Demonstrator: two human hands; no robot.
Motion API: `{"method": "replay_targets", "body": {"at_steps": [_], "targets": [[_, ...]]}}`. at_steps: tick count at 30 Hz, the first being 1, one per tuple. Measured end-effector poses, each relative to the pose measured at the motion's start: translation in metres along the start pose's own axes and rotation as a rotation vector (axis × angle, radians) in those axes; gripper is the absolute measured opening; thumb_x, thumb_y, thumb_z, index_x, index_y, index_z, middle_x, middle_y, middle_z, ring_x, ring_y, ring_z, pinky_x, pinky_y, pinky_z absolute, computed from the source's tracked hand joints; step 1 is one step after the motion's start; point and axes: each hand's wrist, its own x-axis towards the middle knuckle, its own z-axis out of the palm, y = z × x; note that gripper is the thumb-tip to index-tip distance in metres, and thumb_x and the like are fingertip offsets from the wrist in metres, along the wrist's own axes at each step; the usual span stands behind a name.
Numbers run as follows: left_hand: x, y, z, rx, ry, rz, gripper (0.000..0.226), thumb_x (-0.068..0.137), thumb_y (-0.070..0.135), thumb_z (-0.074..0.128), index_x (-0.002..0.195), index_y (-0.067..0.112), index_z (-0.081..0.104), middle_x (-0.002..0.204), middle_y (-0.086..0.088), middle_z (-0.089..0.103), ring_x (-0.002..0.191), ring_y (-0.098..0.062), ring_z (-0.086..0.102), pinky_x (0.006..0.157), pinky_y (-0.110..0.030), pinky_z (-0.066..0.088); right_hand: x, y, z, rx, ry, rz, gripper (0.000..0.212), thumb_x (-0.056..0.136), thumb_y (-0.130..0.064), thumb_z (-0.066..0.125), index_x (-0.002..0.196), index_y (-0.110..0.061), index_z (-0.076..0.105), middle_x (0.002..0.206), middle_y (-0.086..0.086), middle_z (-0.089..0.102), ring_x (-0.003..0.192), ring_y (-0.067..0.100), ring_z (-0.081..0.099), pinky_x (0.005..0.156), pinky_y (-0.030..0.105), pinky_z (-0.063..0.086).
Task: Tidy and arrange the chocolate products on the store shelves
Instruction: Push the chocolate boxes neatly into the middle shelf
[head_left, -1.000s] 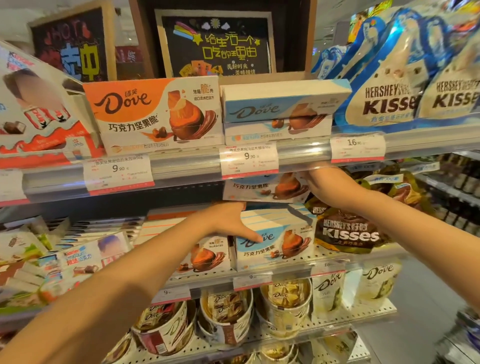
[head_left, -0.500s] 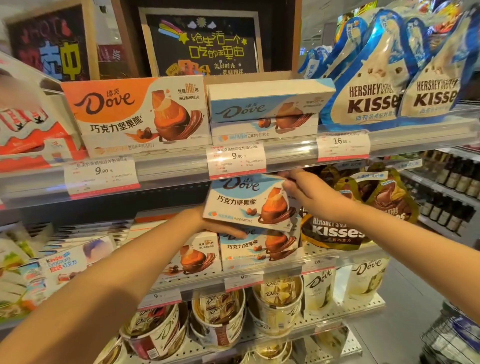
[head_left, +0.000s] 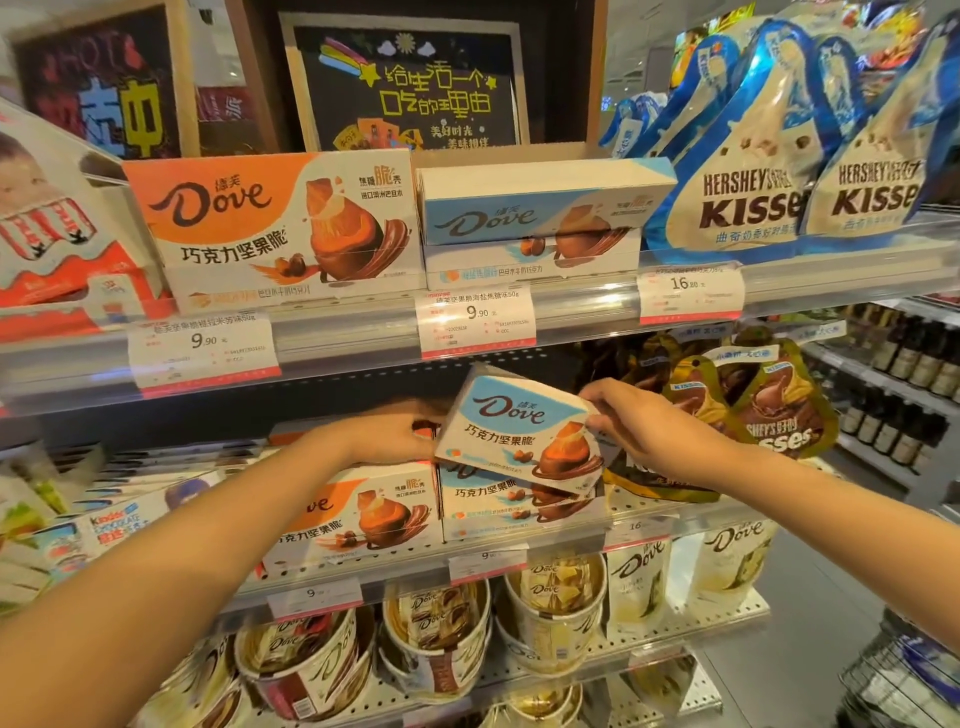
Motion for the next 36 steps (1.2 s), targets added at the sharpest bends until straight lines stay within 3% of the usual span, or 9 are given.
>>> {"method": "replay_targets", "body": {"at_steps": [3, 5, 9, 12, 17, 19, 23, 30, 36], "targets": [[0.0, -0.001, -0.009, -0.12, -0.072, 0.012, 0.042, 0.086, 0.035, 0.059, 0.127, 0.034, 0.049, 0.134, 0.017, 0.043, 0.119, -0.006, 0.044, 0.099, -0.023, 0.035, -0.006, 0.004, -0.002, -0.063, -0.07, -0.006, 0.03, 0.096, -0.029, 0.043, 0.124, -0.017, 0.045, 0.117, -0.002, 0.055, 0.1, 0.008, 0.054, 0.08, 0.022, 0.049], [0.001, 0.001, -0.013, -0.177, -0.056, 0.019, 0.034, 0.089, 0.027, 0.054, 0.123, 0.033, 0.054, 0.136, 0.014, 0.043, 0.118, -0.006, 0.044, 0.092, -0.015, 0.035, -0.008, 0.003, 0.0, -0.112, -0.123, -0.06, 0.031, 0.096, -0.023, 0.047, 0.125, -0.015, 0.044, 0.113, -0.002, 0.054, 0.101, 0.01, 0.053, 0.085, 0.025, 0.048], [-0.008, 0.011, -0.002, -0.252, 0.146, 0.083, 0.038, 0.083, 0.042, 0.061, 0.119, 0.04, 0.049, 0.12, 0.021, 0.048, 0.114, -0.003, 0.048, 0.082, -0.009, 0.043, 0.001, 0.001, 0.007, -0.239, -0.133, -0.171, 0.028, 0.096, -0.025, 0.048, 0.122, -0.015, 0.049, 0.112, 0.0, 0.055, 0.097, 0.015, 0.054, 0.083, 0.03, 0.046], [-0.014, 0.016, 0.013, -0.018, 0.171, 0.201, 0.057, 0.075, 0.039, 0.074, 0.125, 0.035, 0.046, 0.124, 0.023, 0.043, 0.114, 0.002, 0.046, 0.091, -0.017, 0.044, 0.009, 0.0, 0.011, -0.278, -0.154, -0.243, 0.03, 0.095, -0.028, 0.048, 0.122, -0.015, 0.051, 0.114, 0.003, 0.053, 0.096, 0.02, 0.056, 0.082, 0.035, 0.047], [-0.015, 0.008, 0.025, 0.172, 0.17, 0.259, 0.042, 0.082, 0.031, 0.068, 0.121, 0.03, 0.055, 0.142, 0.008, 0.041, 0.125, 0.0, 0.034, 0.106, -0.027, 0.034, 0.015, -0.002, 0.015, -0.273, -0.099, -0.261, 0.043, 0.089, -0.037, 0.056, 0.127, -0.018, 0.051, 0.121, 0.002, 0.049, 0.109, 0.017, 0.047, 0.091, 0.027, 0.043], [-0.017, 0.004, 0.027, 0.205, 0.172, 0.239, 0.044, 0.083, 0.032, 0.066, 0.125, 0.031, 0.053, 0.144, 0.008, 0.039, 0.129, -0.003, 0.034, 0.107, -0.027, 0.031, 0.02, 0.001, 0.017, -0.215, -0.099, -0.191, 0.062, 0.082, -0.048, 0.061, 0.135, -0.022, 0.042, 0.133, 0.002, 0.043, 0.12, 0.019, 0.04, 0.099, 0.033, 0.04], [-0.019, 0.002, 0.025, 0.232, 0.155, 0.221, 0.05, 0.084, 0.032, 0.065, 0.131, 0.032, 0.048, 0.145, 0.009, 0.036, 0.132, -0.006, 0.033, 0.106, -0.024, 0.03, 0.026, 0.003, 0.025, -0.174, -0.334, 0.015, 0.097, 0.075, -0.052, 0.068, 0.149, -0.026, 0.011, 0.155, 0.004, 0.013, 0.141, 0.023, 0.013, 0.115, 0.035, 0.017], [-0.022, 0.004, 0.028, 0.218, 0.198, 0.17, 0.056, 0.083, 0.035, 0.065, 0.134, 0.029, 0.043, 0.138, 0.011, 0.043, 0.116, 0.002, 0.037, 0.097, -0.019, 0.035, 0.035, -0.001, 0.029, -0.345, -0.326, 0.045, 0.09, 0.077, -0.05, 0.067, 0.148, -0.031, 0.016, 0.153, 0.005, 0.023, 0.137, 0.027, 0.022, 0.112, 0.038, 0.023], [-0.023, 0.008, 0.03, 0.259, 0.19, 0.14, 0.056, 0.084, 0.037, 0.063, 0.135, 0.029, 0.042, 0.14, 0.009, 0.043, 0.124, -0.006, 0.04, 0.102, -0.028, 0.039, 0.037, -0.008, 0.03, -0.342, -0.346, 0.091, 0.091, 0.073, -0.049, 0.07, 0.146, -0.029, 0.019, 0.15, 0.005, 0.027, 0.135, 0.026, 0.026, 0.111, 0.039, 0.029]]}}
